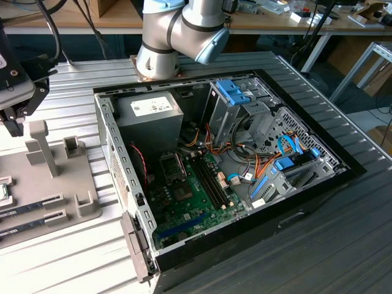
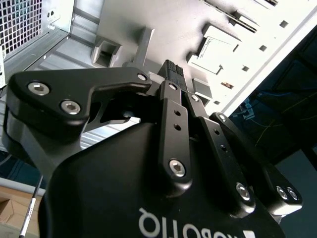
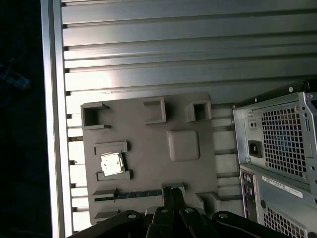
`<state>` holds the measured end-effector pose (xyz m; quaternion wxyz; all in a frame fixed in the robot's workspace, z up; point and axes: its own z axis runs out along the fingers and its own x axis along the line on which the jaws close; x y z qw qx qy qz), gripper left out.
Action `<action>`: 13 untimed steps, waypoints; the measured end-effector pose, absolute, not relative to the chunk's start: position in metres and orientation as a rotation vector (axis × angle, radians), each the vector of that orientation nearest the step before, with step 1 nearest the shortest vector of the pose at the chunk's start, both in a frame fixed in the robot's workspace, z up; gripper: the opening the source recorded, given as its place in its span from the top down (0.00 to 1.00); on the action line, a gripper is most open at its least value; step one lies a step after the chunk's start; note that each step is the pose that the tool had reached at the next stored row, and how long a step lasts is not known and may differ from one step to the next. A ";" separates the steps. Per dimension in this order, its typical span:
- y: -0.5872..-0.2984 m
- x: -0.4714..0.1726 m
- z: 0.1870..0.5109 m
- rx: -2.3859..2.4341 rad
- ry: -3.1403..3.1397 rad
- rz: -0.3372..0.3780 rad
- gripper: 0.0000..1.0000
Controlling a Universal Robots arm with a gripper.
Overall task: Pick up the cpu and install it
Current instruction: 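Reach for the cpu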
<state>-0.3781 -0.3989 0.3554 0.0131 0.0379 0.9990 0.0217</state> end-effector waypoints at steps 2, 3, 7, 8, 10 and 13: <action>-0.399 -0.379 0.355 0.118 3.113 0.068 0.89; -0.399 -0.379 0.355 0.118 3.112 0.068 0.89; -0.399 -0.381 0.354 0.118 3.112 0.068 0.89; -0.399 -0.381 0.354 0.118 3.112 0.068 0.89; -0.399 -0.382 0.353 0.118 3.112 0.068 0.89; -0.399 -0.383 0.353 0.118 3.113 0.068 0.89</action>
